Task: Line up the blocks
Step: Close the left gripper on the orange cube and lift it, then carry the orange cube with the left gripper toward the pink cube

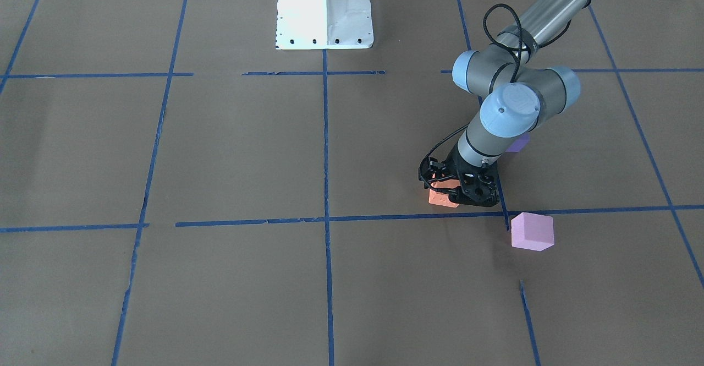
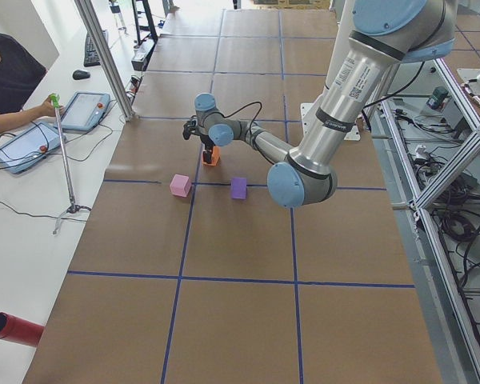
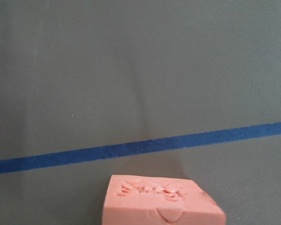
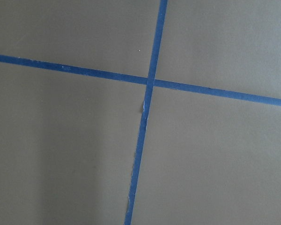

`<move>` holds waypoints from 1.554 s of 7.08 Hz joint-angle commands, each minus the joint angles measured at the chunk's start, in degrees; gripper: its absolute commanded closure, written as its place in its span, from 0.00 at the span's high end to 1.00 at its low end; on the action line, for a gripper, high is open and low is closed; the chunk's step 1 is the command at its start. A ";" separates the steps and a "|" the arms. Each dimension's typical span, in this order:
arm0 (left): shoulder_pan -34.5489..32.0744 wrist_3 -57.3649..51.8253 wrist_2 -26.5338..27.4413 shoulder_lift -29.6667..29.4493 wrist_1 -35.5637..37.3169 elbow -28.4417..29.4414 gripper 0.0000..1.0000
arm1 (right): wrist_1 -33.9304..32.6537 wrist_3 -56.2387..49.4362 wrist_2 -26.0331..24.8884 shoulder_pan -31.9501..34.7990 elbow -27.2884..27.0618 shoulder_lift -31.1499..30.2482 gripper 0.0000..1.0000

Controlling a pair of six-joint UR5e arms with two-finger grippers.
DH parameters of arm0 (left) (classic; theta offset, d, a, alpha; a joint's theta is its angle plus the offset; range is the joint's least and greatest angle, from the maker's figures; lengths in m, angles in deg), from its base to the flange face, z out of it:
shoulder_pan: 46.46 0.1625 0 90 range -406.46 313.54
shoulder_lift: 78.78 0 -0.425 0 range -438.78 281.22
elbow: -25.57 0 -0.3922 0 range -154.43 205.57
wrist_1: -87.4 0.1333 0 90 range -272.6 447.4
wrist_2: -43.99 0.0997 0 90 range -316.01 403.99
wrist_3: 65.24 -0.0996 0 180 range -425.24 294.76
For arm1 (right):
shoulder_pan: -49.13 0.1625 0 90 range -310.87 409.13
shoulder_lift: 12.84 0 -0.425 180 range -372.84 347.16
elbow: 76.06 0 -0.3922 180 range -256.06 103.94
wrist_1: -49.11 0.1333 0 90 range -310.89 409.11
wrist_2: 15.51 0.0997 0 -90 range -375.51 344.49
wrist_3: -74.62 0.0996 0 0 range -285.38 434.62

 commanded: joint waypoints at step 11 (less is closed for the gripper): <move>-16.50 -16.32 -9.41 15.43 21.16 -22.44 0.00 | 0.00 -0.09 0.00 0.00 0.00 0.00 1.00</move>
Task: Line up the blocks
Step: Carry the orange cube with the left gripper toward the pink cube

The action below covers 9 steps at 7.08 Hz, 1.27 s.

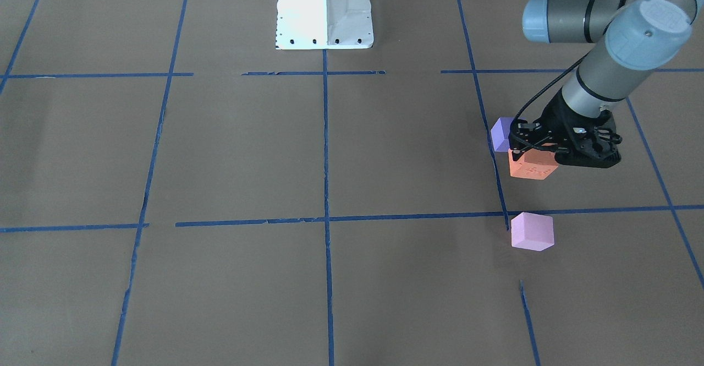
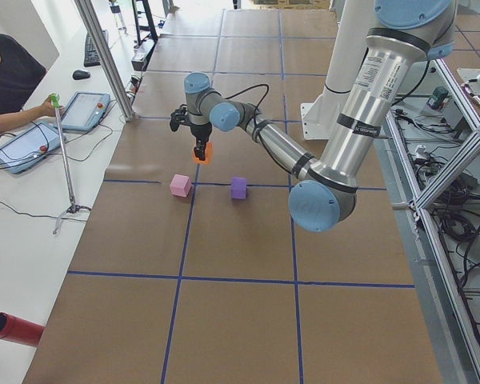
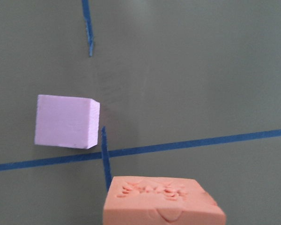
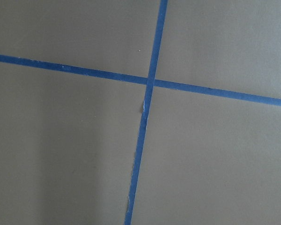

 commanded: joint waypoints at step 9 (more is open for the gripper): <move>5.63 13.82 -2.97 5.29 -23.93 11.46 0.00 | 0.00 0.04 0.00 0.00 -0.09 0.00 1.00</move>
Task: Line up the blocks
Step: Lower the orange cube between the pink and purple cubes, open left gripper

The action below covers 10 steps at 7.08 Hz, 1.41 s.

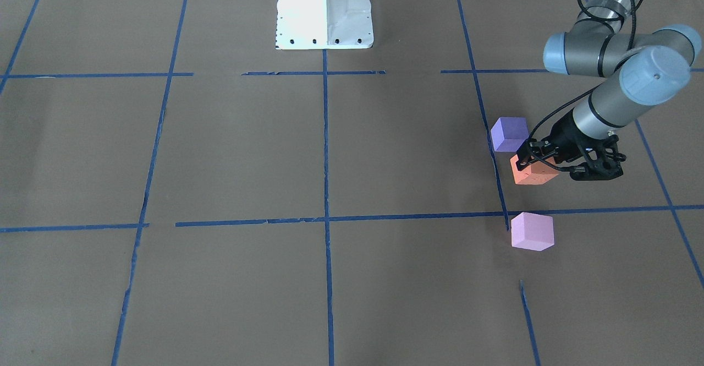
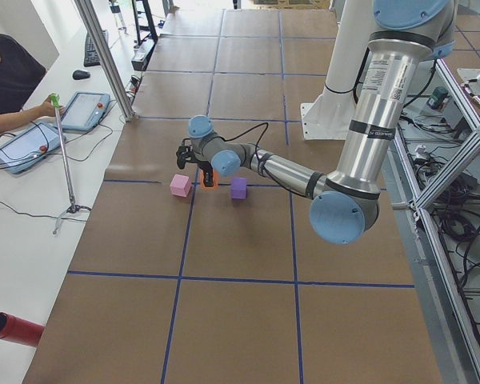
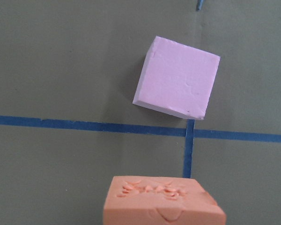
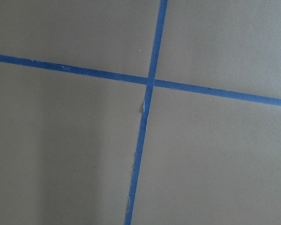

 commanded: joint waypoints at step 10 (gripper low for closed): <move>2.53 -0.95 2.39 -0.10 -5.05 5.35 0.90 | 0.00 0.02 0.00 0.00 0.01 0.00 1.00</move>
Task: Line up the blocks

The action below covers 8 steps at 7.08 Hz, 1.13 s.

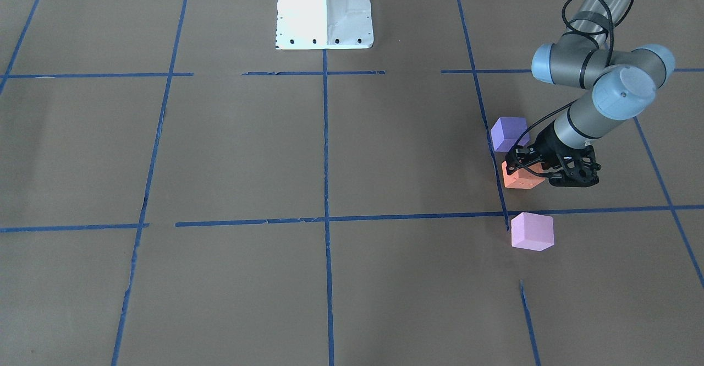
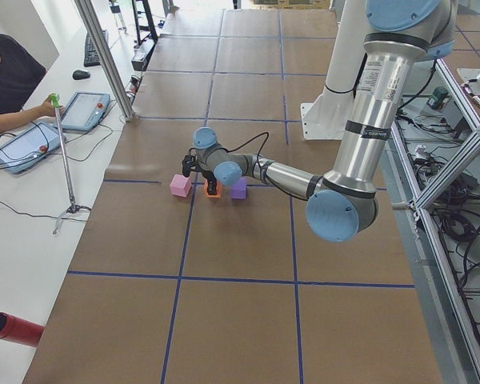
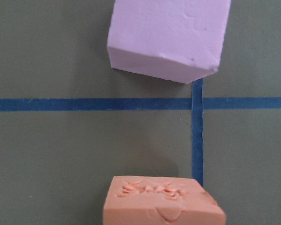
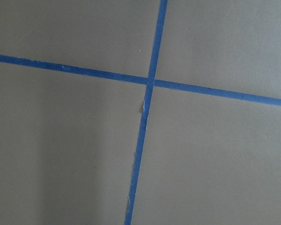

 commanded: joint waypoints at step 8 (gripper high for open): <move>-5.59 -6.91 -0.53 -0.50 3.69 -2.13 1.00 | 0.00 -0.08 0.00 0.00 0.00 0.00 1.00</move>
